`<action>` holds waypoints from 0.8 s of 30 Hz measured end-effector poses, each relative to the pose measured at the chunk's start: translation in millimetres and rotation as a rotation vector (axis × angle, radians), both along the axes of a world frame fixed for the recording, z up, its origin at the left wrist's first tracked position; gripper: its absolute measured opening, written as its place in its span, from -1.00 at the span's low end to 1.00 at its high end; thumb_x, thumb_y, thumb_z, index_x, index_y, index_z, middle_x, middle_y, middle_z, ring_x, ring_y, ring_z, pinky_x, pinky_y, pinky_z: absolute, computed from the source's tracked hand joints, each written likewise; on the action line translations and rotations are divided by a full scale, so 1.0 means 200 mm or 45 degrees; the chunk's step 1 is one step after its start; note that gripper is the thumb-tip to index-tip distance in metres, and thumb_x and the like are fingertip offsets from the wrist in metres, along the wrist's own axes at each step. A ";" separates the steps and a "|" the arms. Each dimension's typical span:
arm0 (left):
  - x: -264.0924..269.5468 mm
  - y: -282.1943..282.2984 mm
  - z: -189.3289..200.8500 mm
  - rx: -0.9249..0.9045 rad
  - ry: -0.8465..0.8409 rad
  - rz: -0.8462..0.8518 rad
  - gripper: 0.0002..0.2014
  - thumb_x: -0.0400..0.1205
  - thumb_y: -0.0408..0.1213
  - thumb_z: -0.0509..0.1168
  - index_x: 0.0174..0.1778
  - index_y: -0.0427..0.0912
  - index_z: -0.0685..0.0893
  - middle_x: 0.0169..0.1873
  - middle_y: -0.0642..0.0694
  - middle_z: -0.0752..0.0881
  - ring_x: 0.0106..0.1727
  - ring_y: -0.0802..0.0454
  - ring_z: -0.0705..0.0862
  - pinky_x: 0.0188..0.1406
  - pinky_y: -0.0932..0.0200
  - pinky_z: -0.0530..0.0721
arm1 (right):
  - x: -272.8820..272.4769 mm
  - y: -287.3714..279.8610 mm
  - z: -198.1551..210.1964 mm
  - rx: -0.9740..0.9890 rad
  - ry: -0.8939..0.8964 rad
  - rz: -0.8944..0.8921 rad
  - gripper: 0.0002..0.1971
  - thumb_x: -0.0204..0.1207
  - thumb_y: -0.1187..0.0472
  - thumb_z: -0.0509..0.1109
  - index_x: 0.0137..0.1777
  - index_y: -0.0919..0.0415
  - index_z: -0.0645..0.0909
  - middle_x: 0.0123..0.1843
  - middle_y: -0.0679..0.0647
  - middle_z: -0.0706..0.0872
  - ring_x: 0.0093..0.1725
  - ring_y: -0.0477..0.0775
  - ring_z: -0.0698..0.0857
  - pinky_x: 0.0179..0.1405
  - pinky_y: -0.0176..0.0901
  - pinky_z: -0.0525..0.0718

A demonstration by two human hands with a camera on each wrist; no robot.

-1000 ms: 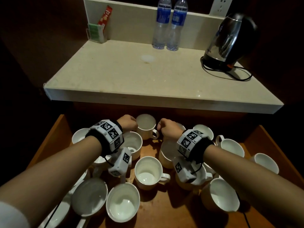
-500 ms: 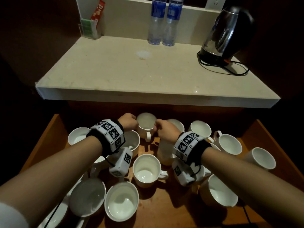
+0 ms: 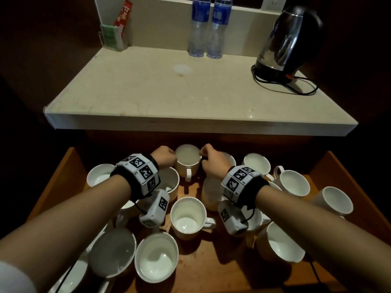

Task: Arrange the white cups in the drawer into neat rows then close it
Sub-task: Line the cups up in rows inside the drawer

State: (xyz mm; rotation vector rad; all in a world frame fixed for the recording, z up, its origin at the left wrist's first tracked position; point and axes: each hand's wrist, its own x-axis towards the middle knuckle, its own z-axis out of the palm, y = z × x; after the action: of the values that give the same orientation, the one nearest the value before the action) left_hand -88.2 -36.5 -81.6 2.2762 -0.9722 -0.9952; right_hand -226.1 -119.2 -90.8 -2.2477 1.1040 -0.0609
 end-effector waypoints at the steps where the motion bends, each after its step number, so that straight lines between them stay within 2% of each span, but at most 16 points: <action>1: 0.00 0.00 0.01 -0.002 -0.003 0.011 -0.78 0.60 -0.49 0.17 0.04 -0.37 0.70 -0.02 -0.24 0.63 0.03 -0.10 0.60 -0.03 0.14 0.51 | -0.01 0.00 0.00 -0.016 0.008 0.007 -0.69 0.57 0.37 0.17 0.30 0.22 0.42 0.27 0.21 0.66 0.28 0.23 0.61 0.24 0.08 0.60; 2: 0.00 0.01 0.02 -0.013 -0.006 0.025 -0.78 0.60 -0.48 0.18 0.06 -0.34 0.69 0.06 -0.26 0.63 0.11 -0.12 0.61 0.04 0.15 0.52 | -0.01 0.00 0.01 -0.038 0.000 0.013 -0.70 0.59 0.34 0.17 0.31 0.23 0.42 0.28 0.21 0.66 0.29 0.23 0.60 0.24 0.03 0.59; 4: 0.02 0.03 0.04 -0.050 -0.024 0.045 -0.65 0.60 -0.45 0.20 0.32 -0.31 0.59 0.27 -0.25 0.63 0.30 -0.16 0.60 0.26 0.12 0.55 | -0.03 0.00 0.04 -0.077 -0.056 0.017 -0.72 0.62 0.31 0.17 0.31 0.24 0.45 0.29 0.18 0.65 0.31 0.20 0.60 0.22 -0.07 0.53; 6: 0.02 0.07 0.08 -0.102 -0.061 0.029 -0.60 0.59 -0.43 0.24 0.38 -0.25 0.56 0.31 -0.23 0.64 0.33 -0.14 0.60 0.34 0.07 0.55 | -0.06 0.02 0.07 -0.082 -0.116 0.051 -0.76 0.63 0.31 0.18 0.26 0.24 0.51 0.22 0.18 0.69 0.25 0.18 0.65 0.19 -0.10 0.55; 7: 0.02 0.09 0.09 -0.117 -0.063 0.007 -0.62 0.58 -0.45 0.26 0.35 -0.24 0.59 0.26 -0.23 0.67 0.26 -0.12 0.64 0.30 0.07 0.58 | -0.08 0.04 0.08 -0.059 -0.124 0.089 -0.78 0.63 0.30 0.18 0.23 0.24 0.54 0.15 0.20 0.73 0.18 0.18 0.69 0.17 -0.06 0.61; 9: 0.00 0.13 0.13 -0.116 -0.008 -0.031 -0.66 0.56 -0.50 0.28 0.27 -0.26 0.63 0.06 -0.22 0.75 -0.05 -0.05 0.72 0.04 0.11 0.66 | -0.12 0.08 0.11 0.012 -0.062 0.214 -0.80 0.65 0.29 0.19 0.18 0.26 0.58 0.05 0.23 0.77 0.03 0.17 0.75 0.05 -0.04 0.70; 10: -0.01 0.16 0.14 -0.096 0.035 -0.047 -0.68 0.56 -0.53 0.27 0.24 -0.27 0.63 -0.07 -0.20 0.76 -0.20 0.01 0.70 -0.13 0.18 0.67 | -0.14 0.11 0.11 0.049 0.005 0.285 -0.80 0.66 0.28 0.20 0.18 0.28 0.59 0.04 0.23 0.78 -0.03 0.15 0.77 -0.08 -0.12 0.70; 12: -0.06 0.21 0.17 -0.016 0.086 -0.075 -0.72 0.58 -0.54 0.25 0.18 -0.27 0.63 -0.21 -0.13 0.74 -0.32 0.06 0.69 -0.35 0.29 0.65 | -0.17 0.16 0.12 0.109 0.173 0.406 -0.77 0.68 0.24 0.19 0.21 0.30 0.60 0.06 0.21 0.79 -0.12 0.08 0.74 -0.26 -0.27 0.62; 14: -0.11 0.25 0.19 0.085 0.126 -0.109 -0.76 0.61 -0.52 0.21 0.17 -0.26 0.61 -0.18 -0.17 0.76 -0.32 0.02 0.73 -0.37 0.28 0.70 | -0.20 0.21 0.13 0.106 0.318 0.482 -0.72 0.69 0.21 0.17 0.27 0.26 0.61 0.14 0.14 0.77 -0.04 0.05 0.72 -0.13 -0.24 0.61; 16: -0.16 0.30 0.20 0.192 0.150 -0.177 -0.74 0.66 -0.48 0.10 0.23 -0.26 0.55 -0.12 -0.26 0.78 -0.27 -0.06 0.76 -0.24 0.15 0.75 | -0.21 0.25 0.14 0.056 0.393 0.529 -0.70 0.70 0.20 0.15 0.32 0.20 0.59 0.23 0.11 0.73 0.13 0.07 0.70 0.04 -0.20 0.57; 20: -0.23 0.35 0.18 0.289 0.128 -0.319 -0.66 0.67 -0.52 0.03 0.34 -0.28 0.49 -0.26 -0.23 0.73 -0.12 -0.22 0.76 -0.04 -0.04 0.75 | -0.21 0.29 0.14 0.081 0.490 0.614 -0.64 0.68 0.25 0.16 0.44 0.24 0.50 0.37 0.19 0.61 0.14 0.05 0.57 0.03 -0.27 0.43; 22: -0.25 0.36 0.15 0.346 0.134 -0.346 -0.68 0.67 -0.49 0.07 0.33 -0.28 0.50 -0.18 -0.30 0.78 -0.22 -0.17 0.77 0.03 -0.08 0.76 | -0.21 0.30 0.14 0.071 0.511 0.628 -0.62 0.68 0.28 0.15 0.47 0.27 0.47 0.43 0.17 0.57 0.23 0.08 0.56 0.08 -0.26 0.41; 24: -0.27 0.37 0.12 0.392 0.133 -0.356 -0.71 0.66 -0.43 0.13 0.28 -0.36 0.55 -0.08 -0.37 0.79 -0.28 -0.15 0.77 0.01 -0.05 0.75 | -0.22 0.31 0.13 0.059 0.513 0.620 -0.61 0.68 0.28 0.13 0.49 0.25 0.45 0.45 0.15 0.55 0.30 0.09 0.54 0.10 -0.28 0.39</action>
State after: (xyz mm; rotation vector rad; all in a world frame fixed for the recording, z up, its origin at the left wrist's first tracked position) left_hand -142.9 38.5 -57.4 2.3415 -1.1836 -1.4554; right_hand -270.5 -57.6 -65.1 -2.4845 0.7020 0.6330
